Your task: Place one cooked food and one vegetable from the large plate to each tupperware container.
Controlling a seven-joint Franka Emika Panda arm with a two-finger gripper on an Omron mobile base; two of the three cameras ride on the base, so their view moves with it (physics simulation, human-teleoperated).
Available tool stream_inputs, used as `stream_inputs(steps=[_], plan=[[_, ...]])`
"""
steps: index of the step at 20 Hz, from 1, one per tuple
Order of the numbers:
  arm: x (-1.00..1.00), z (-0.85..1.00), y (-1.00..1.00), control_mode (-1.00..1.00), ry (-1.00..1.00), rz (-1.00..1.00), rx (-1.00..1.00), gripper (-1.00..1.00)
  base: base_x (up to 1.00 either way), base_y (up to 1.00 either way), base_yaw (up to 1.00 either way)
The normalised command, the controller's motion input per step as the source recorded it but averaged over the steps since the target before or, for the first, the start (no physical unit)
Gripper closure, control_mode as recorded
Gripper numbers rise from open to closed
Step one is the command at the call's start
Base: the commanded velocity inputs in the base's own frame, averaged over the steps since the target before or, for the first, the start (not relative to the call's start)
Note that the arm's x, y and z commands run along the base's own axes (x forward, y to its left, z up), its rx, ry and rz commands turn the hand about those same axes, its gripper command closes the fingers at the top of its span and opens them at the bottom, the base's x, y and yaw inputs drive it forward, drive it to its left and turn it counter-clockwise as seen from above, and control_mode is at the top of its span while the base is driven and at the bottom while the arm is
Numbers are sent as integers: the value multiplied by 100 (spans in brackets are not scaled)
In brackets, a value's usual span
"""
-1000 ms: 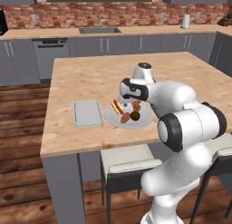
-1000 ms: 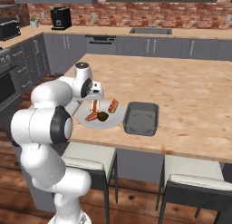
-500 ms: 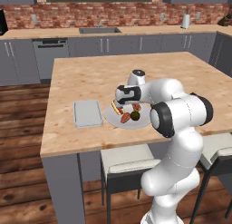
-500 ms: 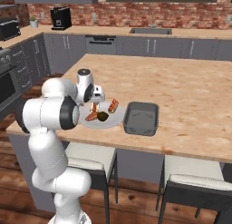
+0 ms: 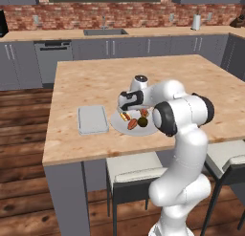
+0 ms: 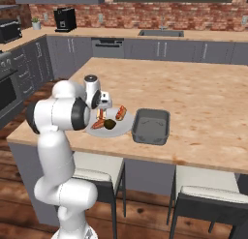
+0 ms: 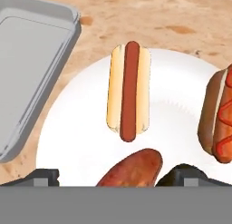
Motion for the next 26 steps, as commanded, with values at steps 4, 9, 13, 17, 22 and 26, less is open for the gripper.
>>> stream_inputs(steps=[4,9,13,17,22,26], plan=[[32,-33,0,-100,-1,0,0,-100,0,0,0],[35,-35,0,-100,0,0,0,-100,0,0,0],[36,-36,0,-100,0,0,0,-100,0,0,0],[36,-35,0,-100,0,0,0,-100,0,0,0],[26,-33,1,-100,0,0,0,-100,0,0,0],[19,-32,3,-100,0,0,0,-100,0,0,0]])
